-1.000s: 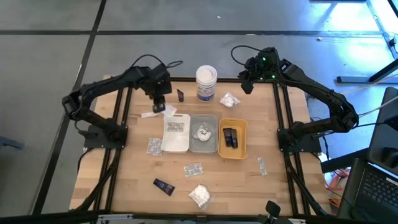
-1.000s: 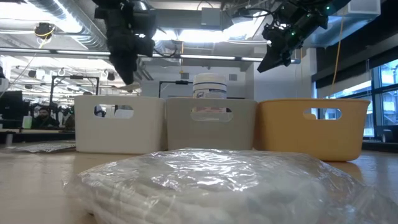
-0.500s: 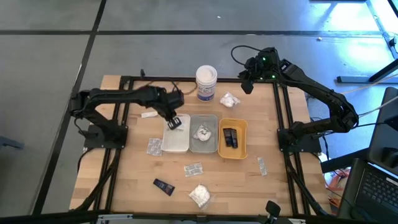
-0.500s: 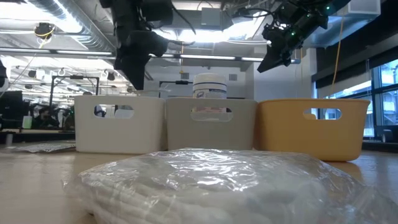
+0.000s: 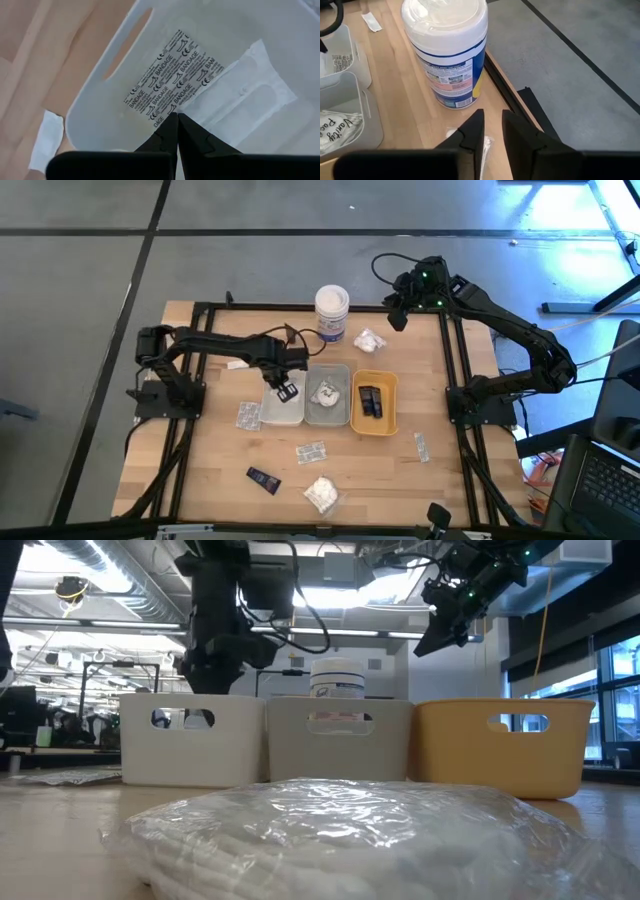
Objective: Pick & Place Travel size toiletries
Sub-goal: Put the white band-aid into the white bin, then put the white cotton pack into the gray bin
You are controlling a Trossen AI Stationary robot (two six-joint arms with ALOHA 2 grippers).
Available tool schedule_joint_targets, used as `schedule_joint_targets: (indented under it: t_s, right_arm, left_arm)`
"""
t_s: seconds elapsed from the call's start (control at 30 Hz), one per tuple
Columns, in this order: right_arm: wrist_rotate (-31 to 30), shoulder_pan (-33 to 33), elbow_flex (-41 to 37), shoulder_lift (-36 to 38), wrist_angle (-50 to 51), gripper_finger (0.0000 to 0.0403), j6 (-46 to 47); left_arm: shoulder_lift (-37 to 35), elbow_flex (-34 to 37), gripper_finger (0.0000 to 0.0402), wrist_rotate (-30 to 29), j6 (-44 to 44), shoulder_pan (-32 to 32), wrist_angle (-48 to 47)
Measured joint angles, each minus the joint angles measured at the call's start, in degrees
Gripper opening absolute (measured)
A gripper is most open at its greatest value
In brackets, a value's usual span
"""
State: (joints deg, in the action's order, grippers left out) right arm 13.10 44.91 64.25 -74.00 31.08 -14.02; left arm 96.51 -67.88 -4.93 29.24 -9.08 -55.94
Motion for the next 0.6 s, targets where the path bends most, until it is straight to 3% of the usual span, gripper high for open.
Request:
schedule_joint_targets:
  t_s: [0.37,0.6]
  right_arm:
    - [0.02,0.00,0.00,0.00,0.28,0.0075,0.00]
    - [0.02,0.00,0.00,0.00,0.28,0.0060,-0.02]
  left_arm:
    - [0.17,0.00,0.0011,-0.54,0.44,0.15,1.33]
    - [0.17,0.00,0.0078,-0.54,-0.79,-0.01,-0.56]
